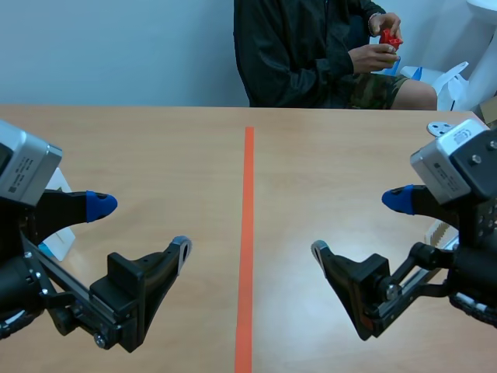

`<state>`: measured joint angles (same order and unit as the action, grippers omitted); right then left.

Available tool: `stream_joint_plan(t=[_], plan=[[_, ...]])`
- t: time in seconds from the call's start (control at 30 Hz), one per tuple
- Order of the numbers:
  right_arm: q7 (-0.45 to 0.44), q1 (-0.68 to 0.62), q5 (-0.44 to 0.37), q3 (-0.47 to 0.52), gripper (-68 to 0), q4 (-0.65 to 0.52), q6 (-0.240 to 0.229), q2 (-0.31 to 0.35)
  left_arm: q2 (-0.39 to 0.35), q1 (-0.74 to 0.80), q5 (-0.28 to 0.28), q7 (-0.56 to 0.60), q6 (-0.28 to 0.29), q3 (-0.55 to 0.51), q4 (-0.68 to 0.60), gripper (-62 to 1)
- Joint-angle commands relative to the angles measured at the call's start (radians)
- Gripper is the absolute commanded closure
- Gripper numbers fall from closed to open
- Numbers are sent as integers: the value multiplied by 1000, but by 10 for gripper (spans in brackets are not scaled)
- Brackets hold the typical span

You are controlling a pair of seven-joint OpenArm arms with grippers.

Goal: Sort the leaf by its shape. The table is split by an orange tape line. A compound leaf with several leaflets goes to the left side, a simple leaf with one blade goes to the right side. Return to the home posture when a red brick is placed on the table.

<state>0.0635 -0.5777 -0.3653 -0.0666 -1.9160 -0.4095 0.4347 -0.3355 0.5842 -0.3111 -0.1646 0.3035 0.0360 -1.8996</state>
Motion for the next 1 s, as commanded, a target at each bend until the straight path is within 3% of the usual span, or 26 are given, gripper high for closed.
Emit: stream_joint_plan(t=[0.0,0.3,0.97], plan=[[-17,8,-22,15,-679,-8,2,3,0,-5,-9,13,-2,-5,-5,-623],[-5,7,-88,35,-679,-8,3,3,-1,-5,-11,-14,-2,-5,-5,-623],[-10,10,-88,35,-679,-7,25,3,-28,-5,-29,-16,0,-5,-5,-623]])
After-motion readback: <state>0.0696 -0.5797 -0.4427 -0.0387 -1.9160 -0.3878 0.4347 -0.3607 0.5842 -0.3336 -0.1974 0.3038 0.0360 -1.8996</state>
